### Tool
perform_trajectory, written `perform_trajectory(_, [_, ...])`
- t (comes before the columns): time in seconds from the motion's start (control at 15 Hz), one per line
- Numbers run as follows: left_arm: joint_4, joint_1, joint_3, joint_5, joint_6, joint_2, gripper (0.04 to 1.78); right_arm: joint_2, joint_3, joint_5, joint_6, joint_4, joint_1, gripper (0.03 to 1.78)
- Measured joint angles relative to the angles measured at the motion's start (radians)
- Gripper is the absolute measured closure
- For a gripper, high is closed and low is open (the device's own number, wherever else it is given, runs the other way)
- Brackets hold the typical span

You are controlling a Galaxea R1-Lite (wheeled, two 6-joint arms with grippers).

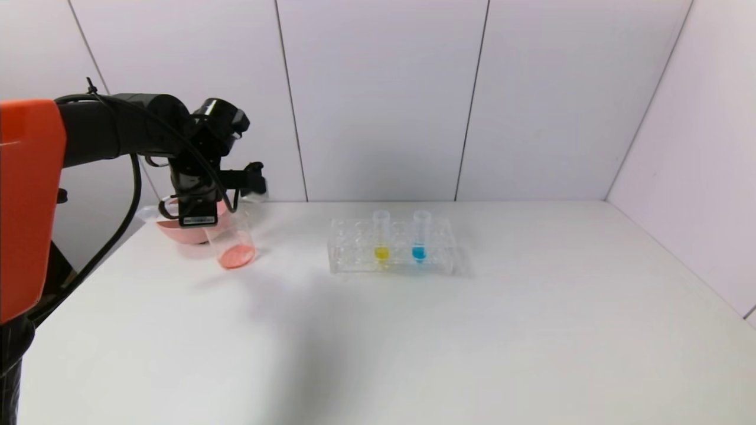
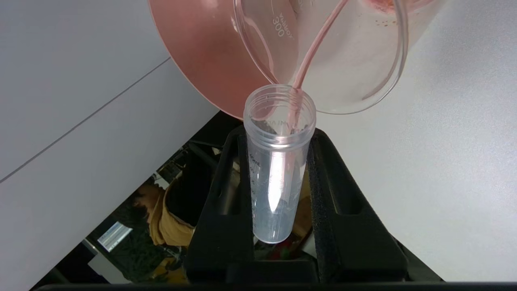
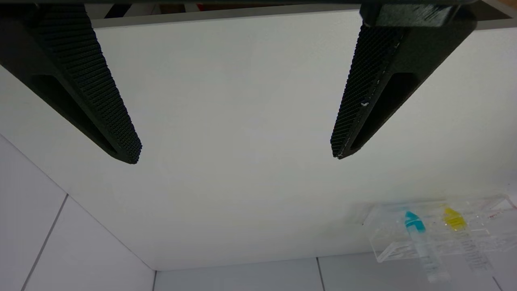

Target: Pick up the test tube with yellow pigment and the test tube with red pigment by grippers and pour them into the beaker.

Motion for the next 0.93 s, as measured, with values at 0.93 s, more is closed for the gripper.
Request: perform_trajectory(0.93, [-0.063, 0.17, 0.024, -0.468, -0.176, -0.098, 1.4, 0.0, 0.0, 0.0, 0.0, 0.0, 0.0, 0.1])
